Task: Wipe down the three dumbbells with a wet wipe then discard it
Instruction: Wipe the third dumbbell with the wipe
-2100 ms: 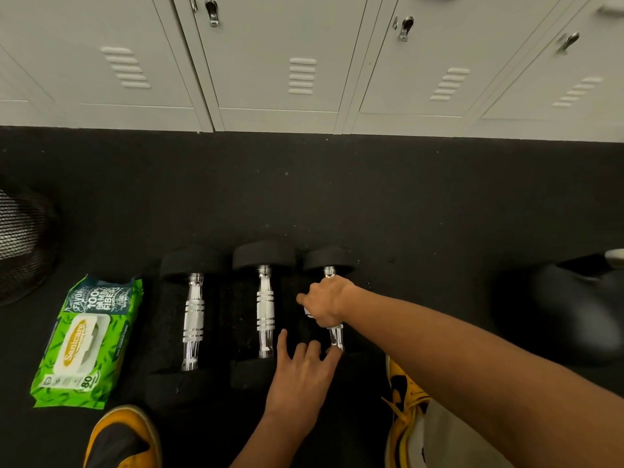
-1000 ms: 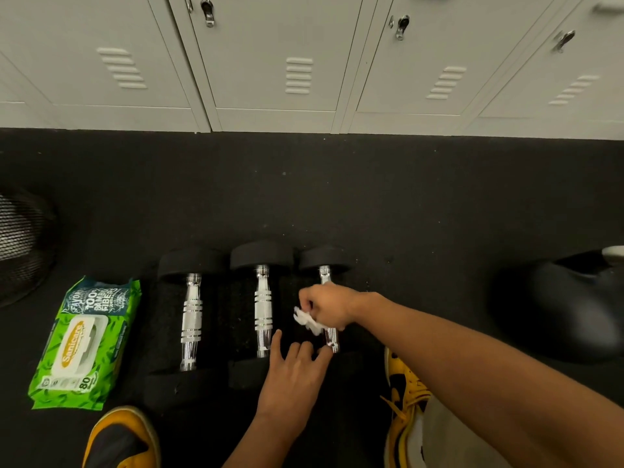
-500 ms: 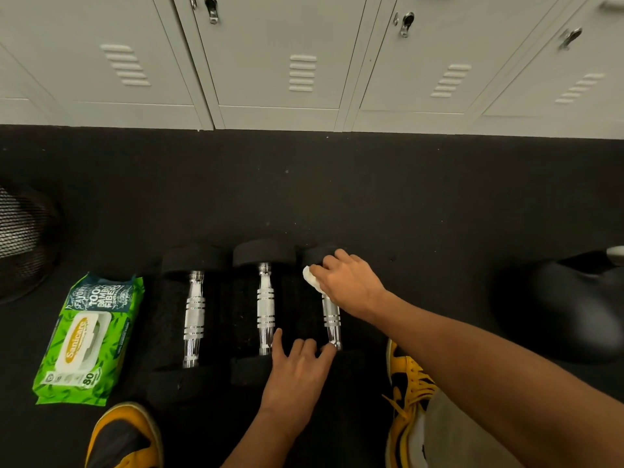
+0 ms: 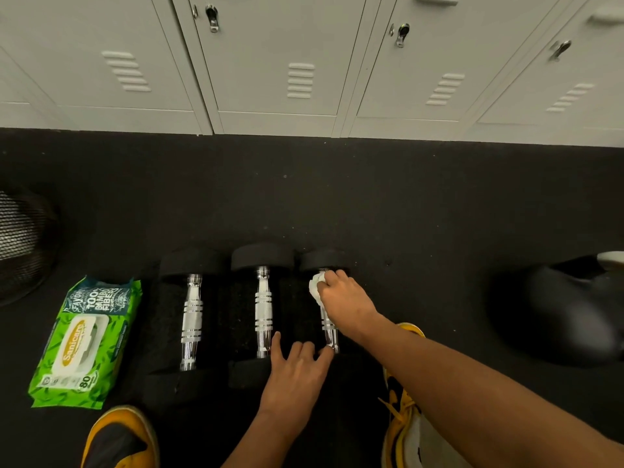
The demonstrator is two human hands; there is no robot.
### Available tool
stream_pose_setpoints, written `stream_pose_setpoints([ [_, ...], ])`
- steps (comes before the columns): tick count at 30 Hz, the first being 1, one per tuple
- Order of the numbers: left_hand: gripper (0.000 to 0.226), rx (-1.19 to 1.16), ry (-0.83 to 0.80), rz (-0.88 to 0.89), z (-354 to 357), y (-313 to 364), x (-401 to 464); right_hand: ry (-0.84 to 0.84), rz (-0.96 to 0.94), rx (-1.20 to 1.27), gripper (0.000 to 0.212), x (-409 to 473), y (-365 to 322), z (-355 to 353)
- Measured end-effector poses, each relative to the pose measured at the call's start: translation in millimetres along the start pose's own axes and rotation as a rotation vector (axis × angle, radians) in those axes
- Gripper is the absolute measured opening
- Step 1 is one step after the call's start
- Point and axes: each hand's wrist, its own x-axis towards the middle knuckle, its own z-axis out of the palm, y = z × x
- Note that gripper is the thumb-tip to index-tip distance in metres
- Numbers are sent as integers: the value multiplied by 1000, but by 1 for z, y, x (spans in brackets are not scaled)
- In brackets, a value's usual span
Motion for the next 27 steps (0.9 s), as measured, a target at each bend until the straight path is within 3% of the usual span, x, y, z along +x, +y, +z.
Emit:
stream_pose_setpoints([
  [4,67,1,-7,1,-2,-1,-1,21,95,199,28,9,1,7],
  [11,66,11,-14,-14,-2,-1,-2,46,49,287,30,-10,4,14],
  [19,68,13,-7,-6,-1,-1,-2,3,95,519,26,-24,3,28],
  [27,67,14,-21,-10,-8,0,-5,-115,80,577,25,-28,4,32],
])
